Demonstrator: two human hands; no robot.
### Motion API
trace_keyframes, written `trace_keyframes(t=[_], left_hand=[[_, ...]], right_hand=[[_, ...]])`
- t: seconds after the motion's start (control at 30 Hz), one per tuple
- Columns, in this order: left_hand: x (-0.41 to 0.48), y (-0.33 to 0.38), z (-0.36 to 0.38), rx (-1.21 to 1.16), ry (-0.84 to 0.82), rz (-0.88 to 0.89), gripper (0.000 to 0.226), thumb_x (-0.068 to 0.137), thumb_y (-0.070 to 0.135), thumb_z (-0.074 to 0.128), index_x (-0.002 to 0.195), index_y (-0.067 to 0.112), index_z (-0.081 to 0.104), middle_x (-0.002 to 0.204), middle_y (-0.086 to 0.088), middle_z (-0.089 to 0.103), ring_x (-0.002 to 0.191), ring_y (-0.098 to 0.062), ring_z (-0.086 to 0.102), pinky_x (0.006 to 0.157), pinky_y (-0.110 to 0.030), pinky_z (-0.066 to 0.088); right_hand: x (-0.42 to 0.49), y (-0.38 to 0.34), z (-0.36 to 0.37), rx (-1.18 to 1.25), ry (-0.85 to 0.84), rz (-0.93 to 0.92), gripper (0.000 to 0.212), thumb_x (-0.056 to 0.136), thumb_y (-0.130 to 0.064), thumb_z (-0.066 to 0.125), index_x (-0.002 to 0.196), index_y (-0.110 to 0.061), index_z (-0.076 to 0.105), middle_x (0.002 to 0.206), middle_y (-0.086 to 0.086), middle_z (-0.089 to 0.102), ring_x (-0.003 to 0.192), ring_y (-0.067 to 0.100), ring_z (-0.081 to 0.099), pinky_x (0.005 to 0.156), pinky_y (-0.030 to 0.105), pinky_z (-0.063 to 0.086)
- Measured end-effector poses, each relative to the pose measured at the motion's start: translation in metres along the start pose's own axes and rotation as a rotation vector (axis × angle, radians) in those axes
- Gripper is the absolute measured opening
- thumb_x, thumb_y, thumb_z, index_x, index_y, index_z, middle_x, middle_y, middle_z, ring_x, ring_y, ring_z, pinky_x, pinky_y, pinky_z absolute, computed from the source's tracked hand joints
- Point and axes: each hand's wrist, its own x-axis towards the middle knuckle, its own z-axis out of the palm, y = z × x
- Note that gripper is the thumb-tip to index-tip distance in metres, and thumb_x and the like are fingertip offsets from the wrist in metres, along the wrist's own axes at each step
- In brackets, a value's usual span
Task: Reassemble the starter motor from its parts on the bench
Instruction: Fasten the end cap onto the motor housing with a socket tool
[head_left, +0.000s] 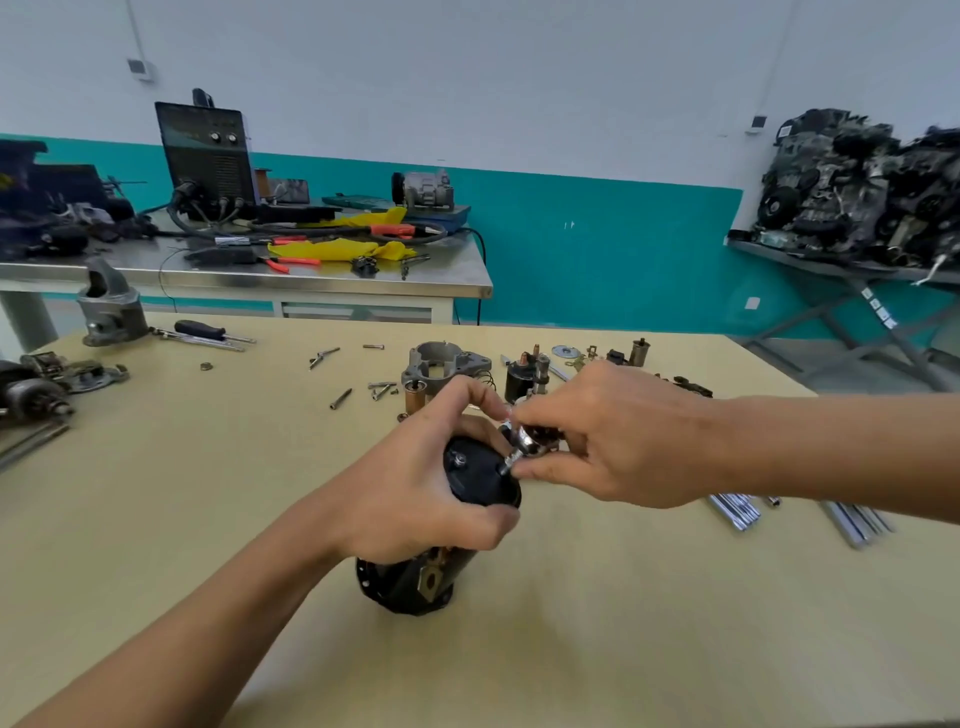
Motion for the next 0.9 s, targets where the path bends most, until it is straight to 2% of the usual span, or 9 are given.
trace_keyframes(t=[0.07,0.13,0.23,0.37,0.5,0.6,0.7,0.8,0.9], left_hand=[[-0.001,-0.004,0.002,-0.037,0.038,0.018,0.062,0.066,0.02,0.081,0.116,0.027,0.045,0.105,0.0,0.069,0.089,-0.025,0.07,0.074,-0.039,0.061],[0.001,-0.009,0.003,-0.11,0.09,0.04,0.062,0.064,0.021,0.079,0.115,0.018,0.045,0.103,-0.003,0.072,0.089,-0.022,0.07,0.077,-0.032,0.058],[0.006,-0.019,0.002,-0.181,0.172,0.044,0.065,0.061,0.028,0.079,0.115,0.014,0.044,0.103,-0.008,0.075,0.094,-0.025,0.071,0.083,-0.029,0.054],[0.011,-0.029,0.004,-0.234,0.252,0.08,0.066,0.064,0.029,0.081,0.118,0.007,0.05,0.103,-0.009,0.074,0.095,-0.022,0.072,0.083,-0.027,0.054],[0.007,-0.034,0.011,-0.214,0.313,0.123,0.046,0.071,0.033,0.079,0.109,0.017,0.06,0.1,-0.001,0.072,0.093,-0.015,0.069,0.08,-0.024,0.053],[0.003,-0.035,0.018,-0.177,0.38,0.137,0.034,0.076,0.038,0.074,0.105,0.025,0.064,0.097,0.004,0.071,0.09,-0.01,0.068,0.077,-0.021,0.053],[-0.002,-0.034,0.021,-0.154,0.422,0.147,0.025,0.082,0.039,0.07,0.101,0.023,0.066,0.091,0.003,0.069,0.085,-0.009,0.066,0.074,-0.019,0.052],[-0.005,-0.032,0.022,-0.077,0.422,0.181,0.022,0.092,0.038,0.059,0.103,0.021,0.066,0.091,0.001,0.066,0.085,-0.006,0.062,0.075,-0.017,0.049],[-0.006,-0.029,0.026,-0.014,0.448,0.207,0.02,0.095,0.038,0.053,0.101,0.021,0.061,0.088,0.008,0.062,0.083,-0.003,0.057,0.074,-0.017,0.046]], right_hand=[[0.004,0.002,-0.006,-0.021,-0.074,-0.001,0.033,0.097,-0.048,0.053,0.106,-0.018,0.064,0.068,-0.01,0.057,0.064,0.012,0.054,0.059,0.03,0.041],[0.016,0.005,-0.02,-0.01,-0.103,-0.004,0.027,0.098,-0.044,0.053,0.104,-0.019,0.062,0.079,-0.005,0.061,0.072,0.014,0.055,0.064,0.033,0.043],[0.038,0.007,-0.041,-0.025,-0.057,-0.043,0.022,0.098,-0.039,0.055,0.098,-0.018,0.06,0.08,-0.004,0.06,0.073,0.015,0.055,0.069,0.036,0.045],[0.063,0.003,-0.04,-0.07,-0.13,-0.101,0.023,0.1,-0.04,0.053,0.095,-0.019,0.059,0.078,-0.003,0.061,0.072,0.015,0.055,0.067,0.035,0.045],[0.073,-0.001,-0.028,-0.05,-0.212,-0.085,0.026,0.101,-0.041,0.051,0.103,-0.017,0.063,0.085,-0.001,0.065,0.077,0.015,0.057,0.069,0.031,0.045],[0.071,0.0,-0.029,-0.057,-0.247,-0.095,0.023,0.1,-0.04,0.051,0.101,-0.019,0.061,0.085,-0.004,0.064,0.076,0.012,0.055,0.068,0.027,0.043],[0.068,-0.003,-0.032,-0.04,-0.268,-0.104,0.018,0.1,-0.041,0.052,0.094,-0.025,0.055,0.08,-0.008,0.058,0.072,0.012,0.054,0.065,0.029,0.044],[0.07,-0.008,-0.033,-0.075,-0.269,-0.112,0.025,0.1,-0.042,0.051,0.094,-0.019,0.058,0.078,-0.005,0.058,0.071,0.015,0.054,0.064,0.031,0.043],[0.074,-0.015,-0.034,-0.118,-0.283,-0.097,0.027,0.101,-0.045,0.05,0.091,-0.02,0.058,0.074,-0.007,0.057,0.066,0.011,0.053,0.059,0.026,0.04]])
